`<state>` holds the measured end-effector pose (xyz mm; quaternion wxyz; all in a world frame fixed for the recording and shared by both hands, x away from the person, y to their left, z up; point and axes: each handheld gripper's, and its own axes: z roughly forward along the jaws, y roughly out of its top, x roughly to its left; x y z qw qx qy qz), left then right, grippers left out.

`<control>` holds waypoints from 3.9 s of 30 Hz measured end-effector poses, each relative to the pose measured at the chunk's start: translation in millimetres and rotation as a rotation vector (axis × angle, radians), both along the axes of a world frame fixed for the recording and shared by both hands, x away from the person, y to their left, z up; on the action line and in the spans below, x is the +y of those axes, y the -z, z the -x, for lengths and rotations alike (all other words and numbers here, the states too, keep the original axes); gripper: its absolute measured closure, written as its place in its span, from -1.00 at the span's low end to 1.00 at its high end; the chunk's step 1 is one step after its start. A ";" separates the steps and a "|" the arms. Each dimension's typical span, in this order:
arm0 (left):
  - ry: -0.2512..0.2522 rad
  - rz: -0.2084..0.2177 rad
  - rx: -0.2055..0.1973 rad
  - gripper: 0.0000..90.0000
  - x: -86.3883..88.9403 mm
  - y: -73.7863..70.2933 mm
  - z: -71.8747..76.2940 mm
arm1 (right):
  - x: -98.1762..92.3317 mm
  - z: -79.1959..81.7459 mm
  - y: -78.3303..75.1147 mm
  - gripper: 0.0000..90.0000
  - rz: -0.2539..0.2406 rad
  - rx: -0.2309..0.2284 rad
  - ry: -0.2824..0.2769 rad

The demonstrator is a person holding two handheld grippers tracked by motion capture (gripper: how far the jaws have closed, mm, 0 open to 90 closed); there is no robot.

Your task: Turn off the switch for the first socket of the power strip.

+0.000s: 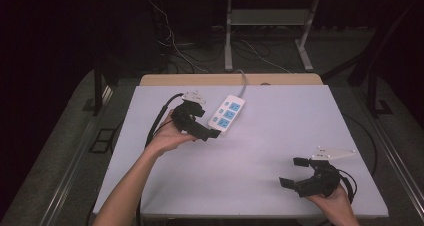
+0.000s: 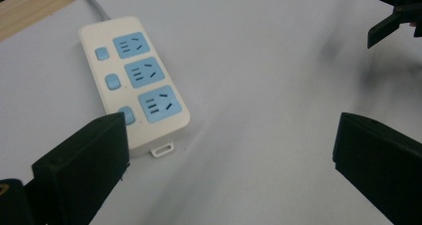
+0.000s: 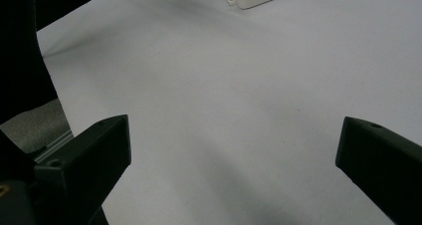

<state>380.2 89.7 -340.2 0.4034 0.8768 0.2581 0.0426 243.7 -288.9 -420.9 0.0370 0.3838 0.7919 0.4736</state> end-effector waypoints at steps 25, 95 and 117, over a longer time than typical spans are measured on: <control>0.058 -0.102 -0.010 -0.98 -40.1 -16.4 -42.9 | -2.0 2.2 -2.8 -0.99 -0.008 -0.016 -0.001; -0.240 -0.026 0.062 0.98 -48.2 32.0 -154.3 | -4.4 1.9 -6.7 -0.99 -0.017 -0.035 0.001; -0.255 -0.024 0.110 0.98 -57.4 59.5 -159.5 | -7.2 3.5 -8.2 -0.99 -0.020 -0.043 0.009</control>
